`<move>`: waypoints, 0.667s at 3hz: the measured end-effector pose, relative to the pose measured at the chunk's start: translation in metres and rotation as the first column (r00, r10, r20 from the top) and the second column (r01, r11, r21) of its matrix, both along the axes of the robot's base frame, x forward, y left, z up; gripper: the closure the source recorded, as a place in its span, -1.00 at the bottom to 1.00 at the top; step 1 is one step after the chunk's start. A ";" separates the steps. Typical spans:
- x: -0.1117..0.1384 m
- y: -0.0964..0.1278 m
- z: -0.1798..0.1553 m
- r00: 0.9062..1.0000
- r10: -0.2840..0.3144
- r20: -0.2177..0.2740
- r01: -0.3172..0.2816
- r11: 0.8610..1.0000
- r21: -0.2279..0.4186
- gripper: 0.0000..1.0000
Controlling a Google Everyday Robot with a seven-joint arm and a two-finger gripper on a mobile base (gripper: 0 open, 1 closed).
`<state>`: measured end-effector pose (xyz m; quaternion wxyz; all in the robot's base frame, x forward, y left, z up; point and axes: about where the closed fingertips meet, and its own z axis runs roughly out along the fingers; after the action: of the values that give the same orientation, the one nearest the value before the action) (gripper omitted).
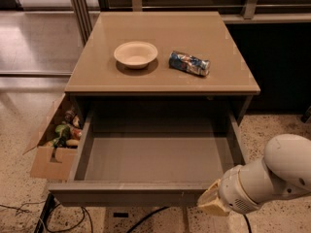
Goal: Close top drawer
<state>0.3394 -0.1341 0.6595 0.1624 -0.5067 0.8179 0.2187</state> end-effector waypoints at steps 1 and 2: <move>0.000 0.001 0.000 1.000 0.002 0.001 -0.002 1.000 0.004 0.06; 0.000 0.002 0.000 1.000 0.003 0.003 -0.003 1.000 0.008 -0.41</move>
Offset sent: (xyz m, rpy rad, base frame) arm 0.0022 0.0052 -0.0014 0.0281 -0.0040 0.0058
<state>0.3399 -0.1319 0.6596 0.1651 -0.5078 0.8159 0.2217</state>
